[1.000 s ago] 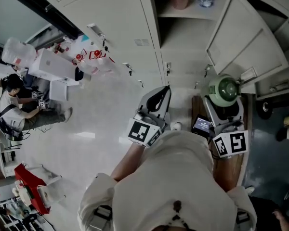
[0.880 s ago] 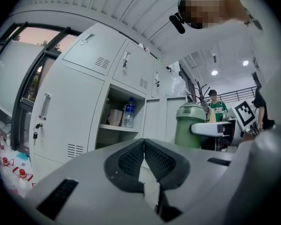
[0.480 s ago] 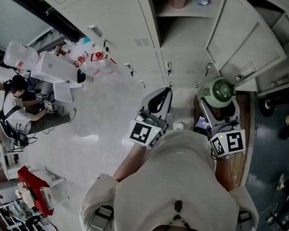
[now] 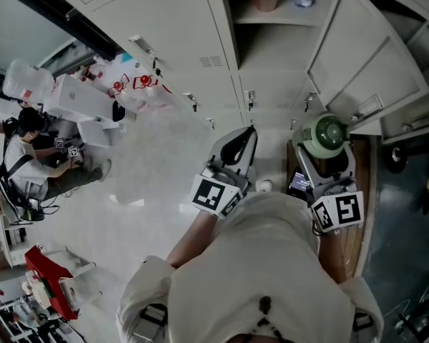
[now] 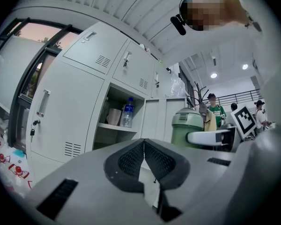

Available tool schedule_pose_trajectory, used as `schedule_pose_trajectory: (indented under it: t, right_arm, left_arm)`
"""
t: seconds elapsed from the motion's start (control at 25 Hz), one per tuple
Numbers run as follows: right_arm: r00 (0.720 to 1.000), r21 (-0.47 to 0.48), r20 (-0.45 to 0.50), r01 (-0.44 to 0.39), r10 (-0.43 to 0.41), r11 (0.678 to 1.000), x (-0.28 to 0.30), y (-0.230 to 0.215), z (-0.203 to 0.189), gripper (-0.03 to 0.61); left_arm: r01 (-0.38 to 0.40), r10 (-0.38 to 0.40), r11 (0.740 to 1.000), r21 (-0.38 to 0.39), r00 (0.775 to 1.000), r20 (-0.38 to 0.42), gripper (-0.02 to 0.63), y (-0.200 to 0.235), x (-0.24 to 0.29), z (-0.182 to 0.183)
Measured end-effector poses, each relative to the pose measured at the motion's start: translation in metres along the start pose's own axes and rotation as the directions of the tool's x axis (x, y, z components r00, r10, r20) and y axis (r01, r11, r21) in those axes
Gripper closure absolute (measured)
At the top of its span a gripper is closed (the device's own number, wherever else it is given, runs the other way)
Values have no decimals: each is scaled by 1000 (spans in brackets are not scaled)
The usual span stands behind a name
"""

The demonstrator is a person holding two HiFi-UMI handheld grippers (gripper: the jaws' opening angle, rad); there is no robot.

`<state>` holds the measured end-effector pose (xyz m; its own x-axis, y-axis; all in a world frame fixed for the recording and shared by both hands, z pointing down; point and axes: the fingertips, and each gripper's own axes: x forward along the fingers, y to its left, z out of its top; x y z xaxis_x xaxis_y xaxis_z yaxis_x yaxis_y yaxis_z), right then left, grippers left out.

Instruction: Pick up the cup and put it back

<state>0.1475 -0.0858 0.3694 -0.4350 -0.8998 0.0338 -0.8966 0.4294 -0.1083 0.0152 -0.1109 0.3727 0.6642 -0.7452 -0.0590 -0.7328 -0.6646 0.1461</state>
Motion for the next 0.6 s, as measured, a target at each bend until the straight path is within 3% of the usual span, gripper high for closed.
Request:
schedule_pose_trajectory:
  t: [0.6]
  right_arm:
    - [999, 16, -46, -3, 3, 1000, 67, -23, -8, 221]
  left_arm:
    - [-2, 1, 1000, -27, 1000, -19, 604, 46, 48, -1]
